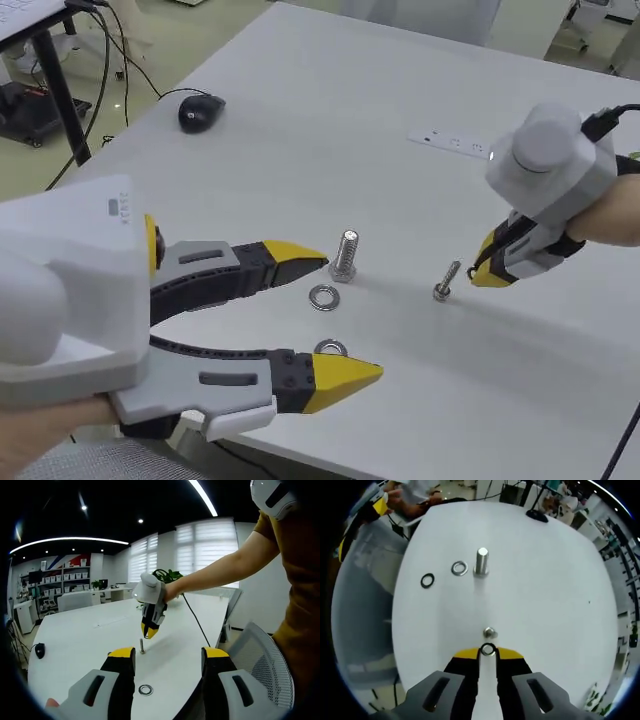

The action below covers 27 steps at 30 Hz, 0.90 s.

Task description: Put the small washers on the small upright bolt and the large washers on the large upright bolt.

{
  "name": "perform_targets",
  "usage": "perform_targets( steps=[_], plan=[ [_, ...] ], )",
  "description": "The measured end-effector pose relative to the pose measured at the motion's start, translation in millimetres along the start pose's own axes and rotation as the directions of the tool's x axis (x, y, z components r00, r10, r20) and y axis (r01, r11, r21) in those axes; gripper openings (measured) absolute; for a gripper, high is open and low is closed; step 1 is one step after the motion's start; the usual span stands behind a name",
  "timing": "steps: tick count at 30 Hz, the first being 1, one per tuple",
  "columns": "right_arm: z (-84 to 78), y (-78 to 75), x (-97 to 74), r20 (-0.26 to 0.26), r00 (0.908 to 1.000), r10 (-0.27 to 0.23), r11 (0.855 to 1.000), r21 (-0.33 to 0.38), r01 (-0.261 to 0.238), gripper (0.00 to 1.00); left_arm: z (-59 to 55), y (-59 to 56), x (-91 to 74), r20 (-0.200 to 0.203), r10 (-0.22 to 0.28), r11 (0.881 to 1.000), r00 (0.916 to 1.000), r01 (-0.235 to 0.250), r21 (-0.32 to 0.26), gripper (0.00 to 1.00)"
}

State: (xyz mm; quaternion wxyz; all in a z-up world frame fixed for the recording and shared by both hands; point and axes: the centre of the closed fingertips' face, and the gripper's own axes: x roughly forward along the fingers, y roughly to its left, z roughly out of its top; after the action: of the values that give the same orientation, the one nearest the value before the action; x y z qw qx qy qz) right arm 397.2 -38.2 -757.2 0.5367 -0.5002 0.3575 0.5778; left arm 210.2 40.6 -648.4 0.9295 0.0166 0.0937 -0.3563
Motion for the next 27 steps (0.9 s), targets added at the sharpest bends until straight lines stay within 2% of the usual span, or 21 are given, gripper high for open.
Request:
perform_targets(
  steps=[14, 27],
  plan=[
    [13.3, -8.3, 4.7, -0.007, 0.9999, 0.011, 0.999, -0.038, -0.011, 0.12, -0.1, 7.1, 0.4, 0.008, 0.008, 1.000, 0.9999, -0.008, -0.008, 0.52],
    [14.2, -8.9, 15.3, -0.030, 0.9992, 0.026, 0.998, -0.052, -0.028, 0.12, -2.0, 10.5, 0.6, 0.007, 0.007, 1.000, 1.0000, -0.007, -0.016, 0.52]
  ],
)
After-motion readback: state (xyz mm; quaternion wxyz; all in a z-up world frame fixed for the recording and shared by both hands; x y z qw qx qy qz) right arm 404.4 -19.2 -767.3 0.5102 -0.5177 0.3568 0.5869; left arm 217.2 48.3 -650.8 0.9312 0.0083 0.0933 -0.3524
